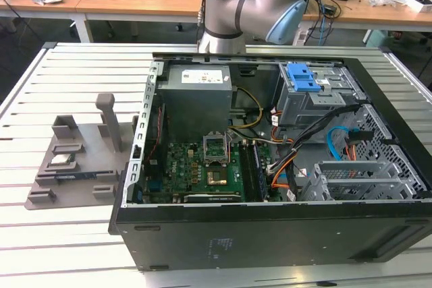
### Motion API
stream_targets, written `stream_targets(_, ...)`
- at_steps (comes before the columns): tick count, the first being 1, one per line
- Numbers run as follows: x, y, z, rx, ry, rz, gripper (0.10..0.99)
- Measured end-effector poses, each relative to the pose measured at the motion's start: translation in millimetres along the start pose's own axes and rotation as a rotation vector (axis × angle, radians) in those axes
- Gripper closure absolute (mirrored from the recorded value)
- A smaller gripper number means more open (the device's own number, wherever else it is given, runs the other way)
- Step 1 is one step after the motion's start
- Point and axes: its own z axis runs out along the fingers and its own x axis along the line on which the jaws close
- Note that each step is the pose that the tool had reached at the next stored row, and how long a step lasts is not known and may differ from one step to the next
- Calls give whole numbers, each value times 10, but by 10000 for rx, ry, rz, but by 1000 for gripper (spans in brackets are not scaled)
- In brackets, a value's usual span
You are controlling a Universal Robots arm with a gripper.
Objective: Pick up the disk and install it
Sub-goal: 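Pick up the disk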
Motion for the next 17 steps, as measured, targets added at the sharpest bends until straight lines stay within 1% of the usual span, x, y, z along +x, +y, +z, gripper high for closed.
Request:
stream_targets(4,0,-1,7,3,-3,0,722)
stream_targets(6,2,-4,56,1,-1,0,722)
stream_targets(7,2,-6,93,1,-2,0,722)
stream_targets(12,4,-11,157,1,-2,0,722)
stream_targets(17,6,-14,196,1,-1,0,722)
